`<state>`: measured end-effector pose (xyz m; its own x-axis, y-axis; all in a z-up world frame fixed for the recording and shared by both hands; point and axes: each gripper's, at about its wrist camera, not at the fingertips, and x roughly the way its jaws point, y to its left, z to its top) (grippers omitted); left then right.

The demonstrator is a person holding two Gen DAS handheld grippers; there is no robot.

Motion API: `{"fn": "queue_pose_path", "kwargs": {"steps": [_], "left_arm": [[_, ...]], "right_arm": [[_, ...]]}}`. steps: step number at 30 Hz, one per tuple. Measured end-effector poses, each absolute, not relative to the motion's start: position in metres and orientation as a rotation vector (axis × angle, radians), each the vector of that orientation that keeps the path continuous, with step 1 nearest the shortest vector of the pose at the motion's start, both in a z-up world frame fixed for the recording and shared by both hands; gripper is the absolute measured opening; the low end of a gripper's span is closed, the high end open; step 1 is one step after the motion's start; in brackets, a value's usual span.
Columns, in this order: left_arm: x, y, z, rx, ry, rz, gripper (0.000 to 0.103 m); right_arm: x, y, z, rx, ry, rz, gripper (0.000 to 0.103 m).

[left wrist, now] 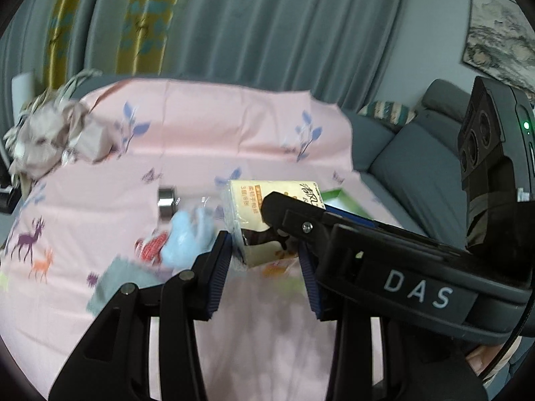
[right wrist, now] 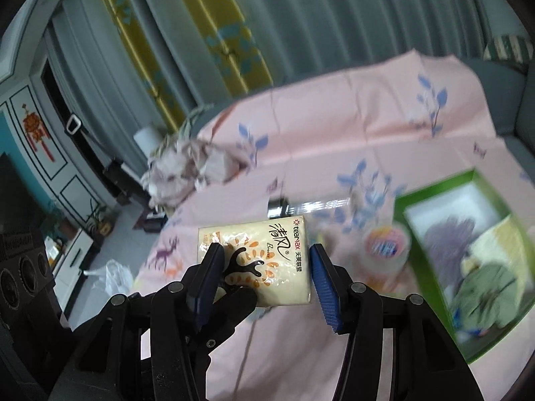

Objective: Organize soft objects

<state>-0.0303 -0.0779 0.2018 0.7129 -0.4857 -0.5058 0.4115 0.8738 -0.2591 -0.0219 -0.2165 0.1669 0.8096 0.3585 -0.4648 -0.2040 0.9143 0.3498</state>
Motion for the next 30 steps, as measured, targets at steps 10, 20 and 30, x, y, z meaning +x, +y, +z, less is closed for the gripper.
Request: {"fn": "queue_pose_path", "kwargs": {"steps": [10,20,30], "left_arm": [[-0.007,-0.140,0.214,-0.073,0.555,-0.577,0.038],[0.012,-0.211,0.196,0.003,0.628,-0.693,0.038],[0.030,-0.268,0.165,0.048,0.735,-0.782,0.038]], "right_arm": [[-0.013,-0.283,0.172,0.386,0.483,0.235,0.056],[-0.010,-0.357,0.139,0.527,0.488,0.097,0.054],[0.000,-0.419,0.097,0.688,0.549,-0.010,0.050]]}}
